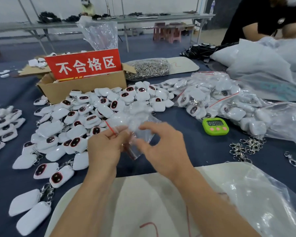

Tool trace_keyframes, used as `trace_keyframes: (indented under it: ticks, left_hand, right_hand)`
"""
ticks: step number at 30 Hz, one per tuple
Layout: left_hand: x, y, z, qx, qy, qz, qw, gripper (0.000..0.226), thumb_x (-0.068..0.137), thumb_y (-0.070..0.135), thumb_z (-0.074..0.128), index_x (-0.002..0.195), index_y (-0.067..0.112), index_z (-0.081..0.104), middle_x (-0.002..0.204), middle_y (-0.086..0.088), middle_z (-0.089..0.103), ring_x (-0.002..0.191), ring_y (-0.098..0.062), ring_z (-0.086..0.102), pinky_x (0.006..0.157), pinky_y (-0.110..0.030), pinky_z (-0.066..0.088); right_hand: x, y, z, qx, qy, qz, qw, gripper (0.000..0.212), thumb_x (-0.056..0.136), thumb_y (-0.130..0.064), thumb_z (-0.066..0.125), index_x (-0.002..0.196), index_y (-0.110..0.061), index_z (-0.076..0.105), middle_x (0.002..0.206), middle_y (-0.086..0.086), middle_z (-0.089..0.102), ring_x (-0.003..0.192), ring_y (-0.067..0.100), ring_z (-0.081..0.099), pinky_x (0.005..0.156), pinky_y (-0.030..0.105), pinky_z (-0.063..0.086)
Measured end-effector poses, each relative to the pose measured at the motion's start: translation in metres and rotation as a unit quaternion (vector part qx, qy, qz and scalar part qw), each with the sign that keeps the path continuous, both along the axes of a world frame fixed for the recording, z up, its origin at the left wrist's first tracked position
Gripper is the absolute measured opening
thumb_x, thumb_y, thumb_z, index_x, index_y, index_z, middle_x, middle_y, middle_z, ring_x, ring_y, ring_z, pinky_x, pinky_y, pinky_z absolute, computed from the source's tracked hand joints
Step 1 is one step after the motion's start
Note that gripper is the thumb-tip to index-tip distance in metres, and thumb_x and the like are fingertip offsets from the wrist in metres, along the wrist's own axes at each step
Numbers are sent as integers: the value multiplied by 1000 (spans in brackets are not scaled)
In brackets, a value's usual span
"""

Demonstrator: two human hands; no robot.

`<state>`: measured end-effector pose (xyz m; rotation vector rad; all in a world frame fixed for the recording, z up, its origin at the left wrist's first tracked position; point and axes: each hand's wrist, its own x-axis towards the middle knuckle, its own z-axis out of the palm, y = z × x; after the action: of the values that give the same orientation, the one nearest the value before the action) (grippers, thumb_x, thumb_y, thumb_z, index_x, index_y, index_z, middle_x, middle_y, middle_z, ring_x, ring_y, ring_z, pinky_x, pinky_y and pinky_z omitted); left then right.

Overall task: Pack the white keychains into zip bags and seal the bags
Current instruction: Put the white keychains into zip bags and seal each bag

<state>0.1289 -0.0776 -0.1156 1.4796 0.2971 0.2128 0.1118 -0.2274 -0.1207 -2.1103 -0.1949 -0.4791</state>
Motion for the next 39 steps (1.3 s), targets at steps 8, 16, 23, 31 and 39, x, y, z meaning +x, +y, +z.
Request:
trace_keyframes:
  ticks: [8, 16, 23, 31, 39]
  left_hand:
    - [-8, -4, 1, 165, -59, -20, 984, 16, 69, 43, 83, 69, 28, 78, 61, 1, 74, 55, -12, 70, 54, -23, 56]
    - [-8, -8, 3, 140, -82, 31, 986, 20, 80, 13, 78, 85, 32, 80, 67, 9, 75, 59, -4, 69, 60, -13, 53]
    - [-29, -6, 6, 339, -282, 25, 897, 61, 70, 23, 64, 130, 30, 67, 118, 15, 65, 114, -12, 59, 94, -29, 49]
    - [-36, -39, 9, 554, -326, -22, 765, 79, 72, 11, 71, 148, 19, 52, 137, -1, 62, 138, -20, 48, 123, -42, 28]
    - [-32, -17, 5, 604, -261, 149, 738, 63, 69, -12, 53, 119, 18, 77, 68, 5, 61, 70, -25, 57, 93, -39, 36]
  right_hand:
    - [-1, 7, -2, 74, 101, 86, 988, 18, 85, -15, 58, 75, -29, 56, 58, -6, 67, 58, 21, 57, 58, 34, 53]
    - [14, -12, -1, 108, 66, -101, 987, 20, 99, -21, 59, 80, -24, 64, 68, -10, 72, 64, 17, 66, 71, 40, 57]
    - [10, -8, 3, 259, 82, 4, 962, 24, 99, -14, 62, 81, -21, 77, 70, -1, 73, 63, 20, 60, 64, 33, 54]
    - [20, -18, 9, 551, 316, 185, 750, 33, 98, -1, 53, 80, -9, 80, 74, 6, 66, 59, 14, 60, 60, 25, 53]
    - [38, -10, -15, 264, 207, -23, 942, 27, 93, -5, 63, 112, -21, 73, 103, -2, 74, 81, 5, 70, 86, 30, 61]
